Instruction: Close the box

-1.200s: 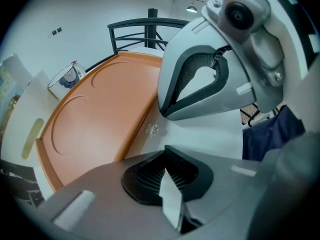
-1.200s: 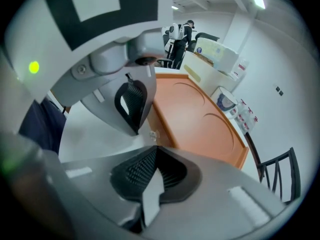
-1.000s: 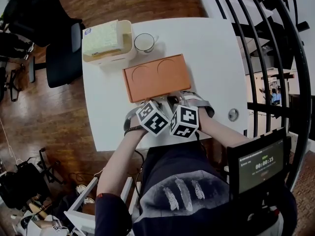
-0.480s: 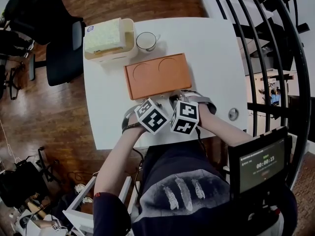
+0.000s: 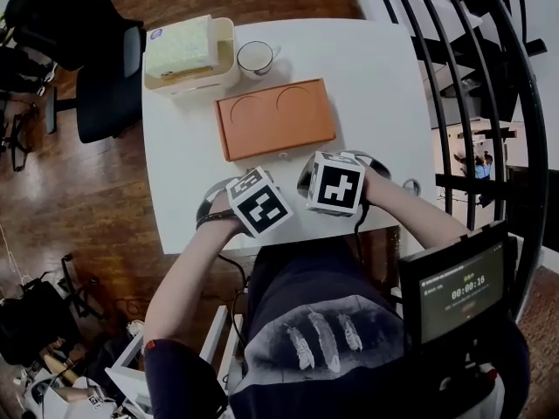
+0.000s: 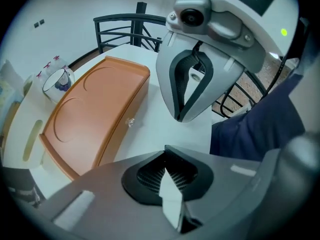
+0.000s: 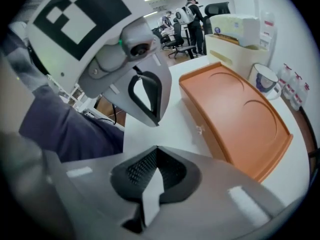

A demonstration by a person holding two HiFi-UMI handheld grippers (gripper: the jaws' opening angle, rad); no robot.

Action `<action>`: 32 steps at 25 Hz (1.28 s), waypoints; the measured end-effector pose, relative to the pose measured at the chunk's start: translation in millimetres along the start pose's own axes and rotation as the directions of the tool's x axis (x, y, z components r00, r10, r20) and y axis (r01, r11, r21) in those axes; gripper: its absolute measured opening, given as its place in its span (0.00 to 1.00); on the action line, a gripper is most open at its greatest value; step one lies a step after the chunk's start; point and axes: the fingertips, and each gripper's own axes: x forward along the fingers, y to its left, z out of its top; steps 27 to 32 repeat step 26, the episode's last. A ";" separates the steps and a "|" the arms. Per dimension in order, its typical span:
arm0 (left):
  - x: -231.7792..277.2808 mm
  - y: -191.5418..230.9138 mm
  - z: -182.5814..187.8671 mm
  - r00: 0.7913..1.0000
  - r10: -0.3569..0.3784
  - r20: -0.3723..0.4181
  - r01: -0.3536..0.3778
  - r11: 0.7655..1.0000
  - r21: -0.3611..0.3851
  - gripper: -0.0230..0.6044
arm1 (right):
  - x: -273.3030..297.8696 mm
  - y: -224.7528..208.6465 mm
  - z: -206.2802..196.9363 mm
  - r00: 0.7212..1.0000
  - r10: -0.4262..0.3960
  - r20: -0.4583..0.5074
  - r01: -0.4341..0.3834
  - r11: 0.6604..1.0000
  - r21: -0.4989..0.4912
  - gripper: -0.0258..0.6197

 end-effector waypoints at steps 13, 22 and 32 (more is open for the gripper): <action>-7.9 -20.1 -22.3 0.998 0.020 -0.056 -0.018 1.000 0.023 0.06 | -3.5 37.5 -12.8 0.997 0.080 -0.003 -0.080 0.997 0.004 0.05; -7.1 -37.9 -34.5 0.996 0.024 -0.080 -0.022 0.999 0.032 0.06 | -3.3 59.1 -16.2 0.996 0.092 -0.016 -0.091 0.996 0.015 0.05; -5.3 -47.4 -43.0 0.996 0.021 -0.088 -0.019 1.000 0.023 0.06 | -0.7 69.5 -16.3 0.995 0.094 -0.017 -0.094 0.995 0.016 0.05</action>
